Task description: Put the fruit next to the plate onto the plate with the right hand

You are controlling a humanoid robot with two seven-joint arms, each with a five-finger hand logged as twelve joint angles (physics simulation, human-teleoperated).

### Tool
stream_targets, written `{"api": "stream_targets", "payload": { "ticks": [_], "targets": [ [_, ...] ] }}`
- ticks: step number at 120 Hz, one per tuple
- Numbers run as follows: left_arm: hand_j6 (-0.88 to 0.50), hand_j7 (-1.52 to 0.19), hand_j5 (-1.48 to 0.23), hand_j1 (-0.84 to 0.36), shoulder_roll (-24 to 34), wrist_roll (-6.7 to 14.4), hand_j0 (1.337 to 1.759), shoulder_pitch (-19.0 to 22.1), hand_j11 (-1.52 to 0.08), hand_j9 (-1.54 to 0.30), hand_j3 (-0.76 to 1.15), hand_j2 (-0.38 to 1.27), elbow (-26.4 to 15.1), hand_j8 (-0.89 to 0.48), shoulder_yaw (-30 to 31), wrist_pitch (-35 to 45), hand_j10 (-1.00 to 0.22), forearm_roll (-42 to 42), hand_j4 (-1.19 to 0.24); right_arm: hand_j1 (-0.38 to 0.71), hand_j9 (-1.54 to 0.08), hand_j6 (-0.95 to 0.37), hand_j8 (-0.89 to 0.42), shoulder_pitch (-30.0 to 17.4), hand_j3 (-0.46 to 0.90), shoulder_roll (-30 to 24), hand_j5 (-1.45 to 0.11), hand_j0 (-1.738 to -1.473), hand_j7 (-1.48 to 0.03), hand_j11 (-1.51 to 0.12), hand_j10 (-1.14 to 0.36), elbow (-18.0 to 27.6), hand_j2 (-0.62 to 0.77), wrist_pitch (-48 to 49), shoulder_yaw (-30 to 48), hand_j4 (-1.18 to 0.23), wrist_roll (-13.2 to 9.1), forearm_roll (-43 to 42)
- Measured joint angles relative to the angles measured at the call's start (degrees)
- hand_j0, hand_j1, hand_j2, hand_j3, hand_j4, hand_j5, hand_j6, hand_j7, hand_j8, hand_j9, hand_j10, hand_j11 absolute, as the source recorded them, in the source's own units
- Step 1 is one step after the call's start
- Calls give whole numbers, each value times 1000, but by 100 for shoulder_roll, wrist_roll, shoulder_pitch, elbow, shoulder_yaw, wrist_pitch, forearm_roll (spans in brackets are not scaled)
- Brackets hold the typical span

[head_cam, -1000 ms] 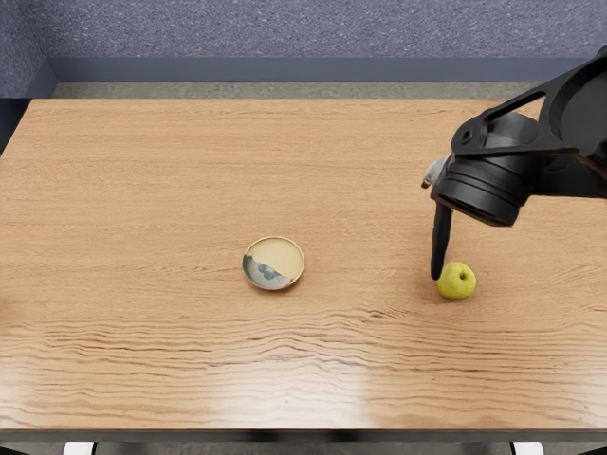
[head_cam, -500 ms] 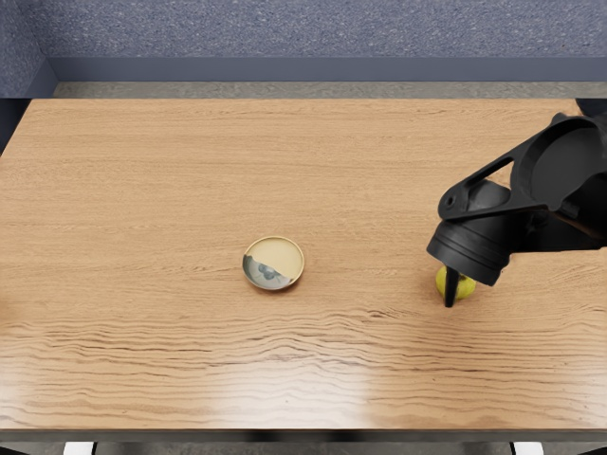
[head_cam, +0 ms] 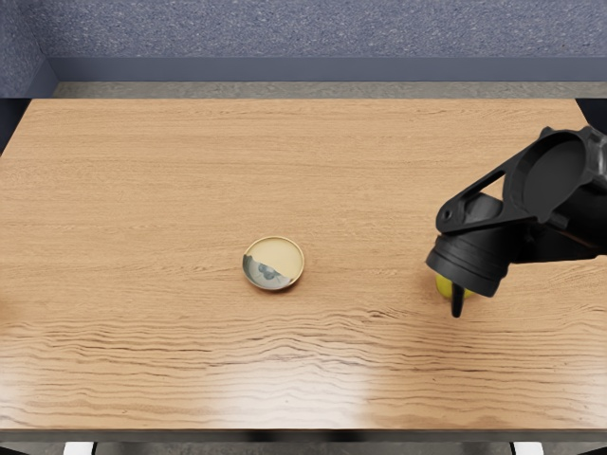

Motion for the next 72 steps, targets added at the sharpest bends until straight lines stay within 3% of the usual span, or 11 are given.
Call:
{"api": "stream_targets", "payload": {
  "ticks": [34,72],
  "targets": [
    [0,0,0,349,0,0,1658,0,0,0,0,0,0,0,0,-2,0,0,0,-150,-216,-167,-166,-189,0,-32,-216,-1658,-216,-216,-166,-56,-33,0,-36,-166,0,0],
    [0,0,0,349,0,0,1658,0,0,0,0,0,0,0,0,-2,0,0,0,-96,-274,-212,-212,-899,0,-18,-274,-1658,-274,-274,-211,-806,-42,0,-3,-211,0,-141]
  ]
}}
